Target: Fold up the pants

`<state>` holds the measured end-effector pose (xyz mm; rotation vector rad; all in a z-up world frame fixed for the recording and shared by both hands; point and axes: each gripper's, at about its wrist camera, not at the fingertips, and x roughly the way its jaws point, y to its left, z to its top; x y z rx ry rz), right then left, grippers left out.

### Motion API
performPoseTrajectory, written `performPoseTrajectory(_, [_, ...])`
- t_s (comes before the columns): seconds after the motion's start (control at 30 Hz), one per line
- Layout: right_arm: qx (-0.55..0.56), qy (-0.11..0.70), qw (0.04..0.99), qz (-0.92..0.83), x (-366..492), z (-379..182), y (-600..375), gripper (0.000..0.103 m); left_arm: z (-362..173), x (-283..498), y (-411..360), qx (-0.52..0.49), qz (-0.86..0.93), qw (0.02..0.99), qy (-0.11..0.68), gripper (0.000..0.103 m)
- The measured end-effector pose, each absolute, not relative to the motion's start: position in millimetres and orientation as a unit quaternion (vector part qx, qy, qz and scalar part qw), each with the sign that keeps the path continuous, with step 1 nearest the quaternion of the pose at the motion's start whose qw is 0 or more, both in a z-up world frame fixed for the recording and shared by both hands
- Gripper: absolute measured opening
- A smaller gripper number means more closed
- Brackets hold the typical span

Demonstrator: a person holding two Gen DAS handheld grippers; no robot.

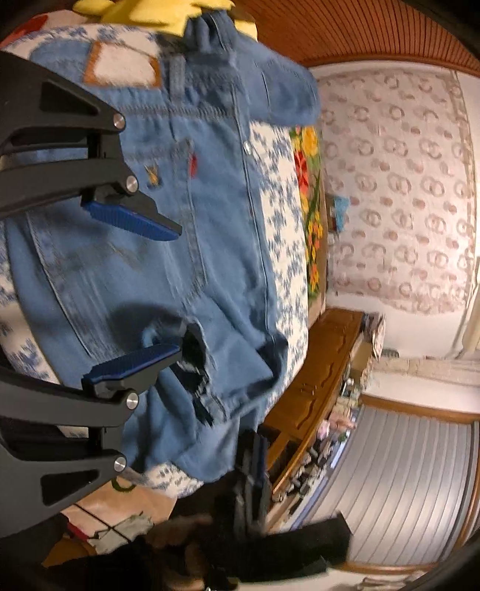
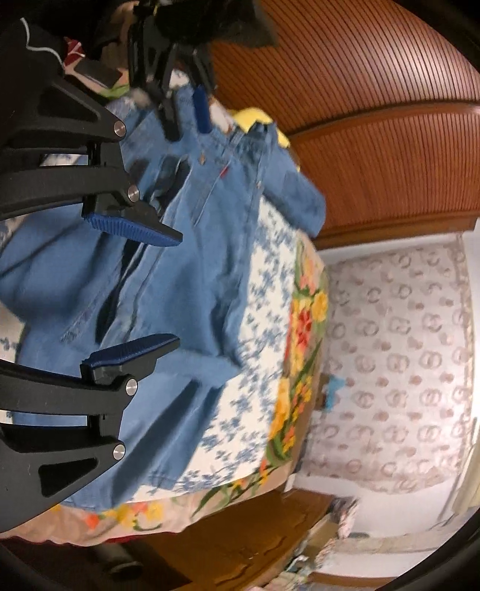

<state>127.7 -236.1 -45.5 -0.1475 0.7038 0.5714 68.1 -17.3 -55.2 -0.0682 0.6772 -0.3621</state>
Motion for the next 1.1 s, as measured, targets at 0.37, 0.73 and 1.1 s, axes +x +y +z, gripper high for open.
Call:
performPoseTrajectory(0.37, [-0.035, 0.394, 0.88, 0.261, 162.1, -92.0, -258.7, 0.051, -74.0, 98.8, -44.7, -0.016, -0.216, 0.908, 0.358, 0.02])
performPoseTrajectory(0.73, [-0.028, 0.334, 0.885, 0.324, 152.5, -53.8, -238.0, 0.004, -41.6, 66.2, -21.0, -0.042, -0.216, 0.922, 0.317, 0.002])
performPoseTrajectory(1.1, [-0.045, 0.244, 0.888, 0.387, 140.1, 22.2, -157.1, 0.001, -24.6, 14.6, 44.4, -0.074, -0.168, 0.941, 0.284, 0.003])
